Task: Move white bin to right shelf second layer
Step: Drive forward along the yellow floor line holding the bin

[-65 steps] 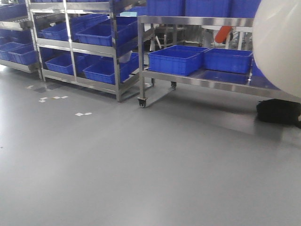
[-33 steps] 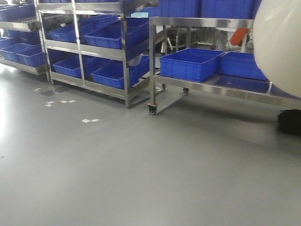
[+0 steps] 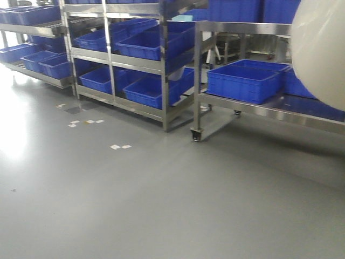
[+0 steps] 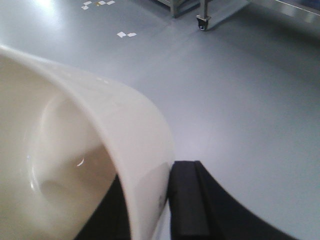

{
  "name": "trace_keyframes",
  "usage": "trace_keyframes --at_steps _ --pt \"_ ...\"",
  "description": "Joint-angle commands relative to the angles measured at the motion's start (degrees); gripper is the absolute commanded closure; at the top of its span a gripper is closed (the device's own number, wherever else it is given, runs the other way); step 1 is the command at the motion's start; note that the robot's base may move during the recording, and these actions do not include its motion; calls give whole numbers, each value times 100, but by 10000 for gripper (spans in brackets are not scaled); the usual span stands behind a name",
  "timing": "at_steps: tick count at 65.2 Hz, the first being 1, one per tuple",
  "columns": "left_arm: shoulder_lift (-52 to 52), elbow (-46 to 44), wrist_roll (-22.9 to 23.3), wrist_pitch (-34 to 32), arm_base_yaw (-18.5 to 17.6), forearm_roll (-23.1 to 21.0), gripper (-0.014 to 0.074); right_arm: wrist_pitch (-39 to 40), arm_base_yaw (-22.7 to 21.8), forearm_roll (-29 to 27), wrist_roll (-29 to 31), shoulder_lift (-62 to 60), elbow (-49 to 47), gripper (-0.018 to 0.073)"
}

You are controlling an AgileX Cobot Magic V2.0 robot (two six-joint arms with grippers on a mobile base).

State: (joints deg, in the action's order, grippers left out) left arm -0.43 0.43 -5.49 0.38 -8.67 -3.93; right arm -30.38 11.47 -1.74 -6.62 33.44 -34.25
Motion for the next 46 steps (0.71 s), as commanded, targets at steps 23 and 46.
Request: trace_keyframes --at_steps 23,46 --pt "-76 190 43 -499 -11 -29 512 569 -29 0 4 5 -179 535" --pt "-76 190 43 -499 -11 -29 512 569 -29 0 4 5 -179 535"
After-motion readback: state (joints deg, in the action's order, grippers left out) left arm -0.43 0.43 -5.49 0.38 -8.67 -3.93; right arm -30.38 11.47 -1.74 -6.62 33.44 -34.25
